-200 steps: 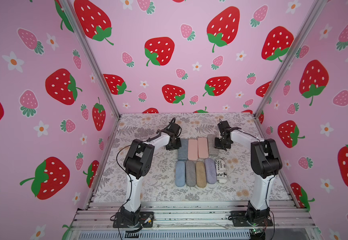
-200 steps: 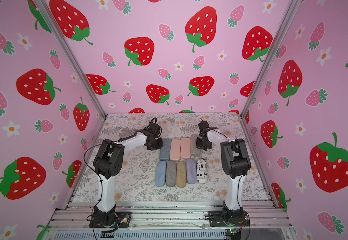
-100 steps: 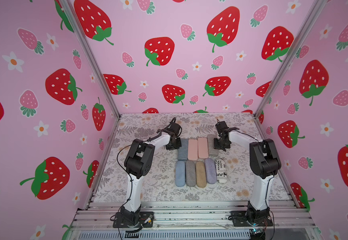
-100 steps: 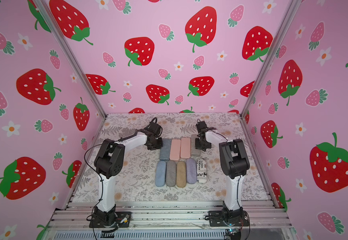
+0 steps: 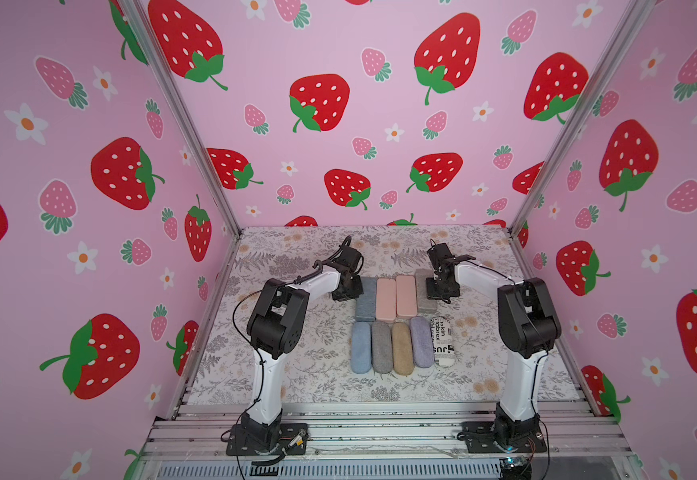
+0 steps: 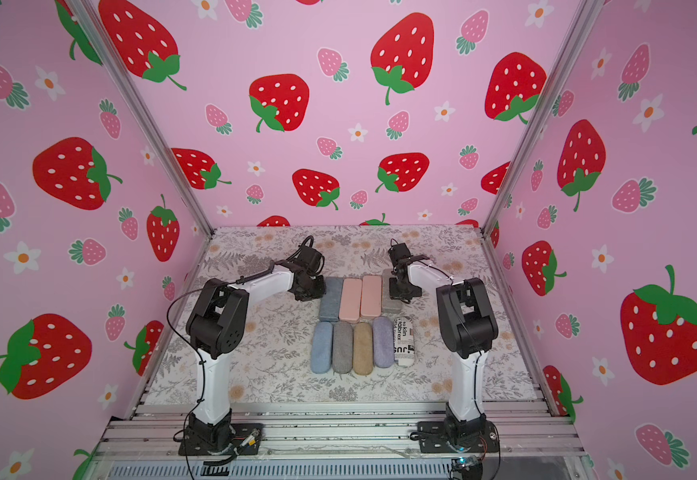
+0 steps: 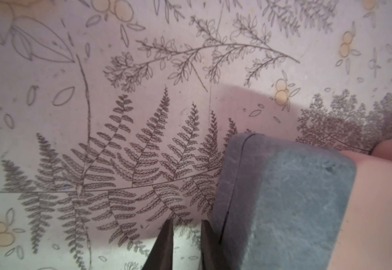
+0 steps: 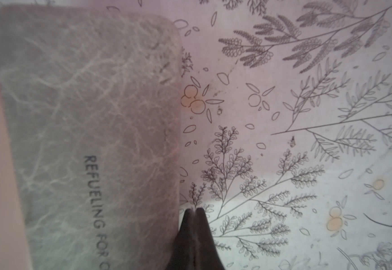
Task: Close the glasses case
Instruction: Move the glasses case to the center of the board, then reset both arms
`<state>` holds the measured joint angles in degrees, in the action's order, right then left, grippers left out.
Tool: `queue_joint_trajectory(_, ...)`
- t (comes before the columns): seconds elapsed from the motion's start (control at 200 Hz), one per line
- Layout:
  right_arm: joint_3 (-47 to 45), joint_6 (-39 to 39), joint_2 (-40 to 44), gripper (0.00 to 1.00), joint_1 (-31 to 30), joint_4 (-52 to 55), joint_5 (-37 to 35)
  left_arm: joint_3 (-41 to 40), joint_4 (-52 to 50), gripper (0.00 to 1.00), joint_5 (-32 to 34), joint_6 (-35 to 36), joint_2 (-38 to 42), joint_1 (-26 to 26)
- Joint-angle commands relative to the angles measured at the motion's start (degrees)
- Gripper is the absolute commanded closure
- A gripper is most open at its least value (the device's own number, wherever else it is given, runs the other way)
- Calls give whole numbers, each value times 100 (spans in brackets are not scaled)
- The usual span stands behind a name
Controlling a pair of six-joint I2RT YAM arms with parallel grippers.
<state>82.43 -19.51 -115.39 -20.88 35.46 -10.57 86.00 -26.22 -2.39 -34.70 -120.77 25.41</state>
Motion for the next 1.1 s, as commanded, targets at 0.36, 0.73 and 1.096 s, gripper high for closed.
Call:
queue_joint_trajectory(0.36, -1095, -408, 2007, 49, -205, 362, -1184, -566, -337, 15, 460, 102, 1004, -104)
queue_joint_trajectory(0.73, -2908, -553, 4238, 1, -192, -865, -2546, -2092, -11, 0, 2157, 442, 2919, -355)
queue_joint_trajectory(1.096, -4758, 292, 4741, 1, 173, -3618, -3337, -4548, 2195, 0, 3582, 1338, 4731, -497)
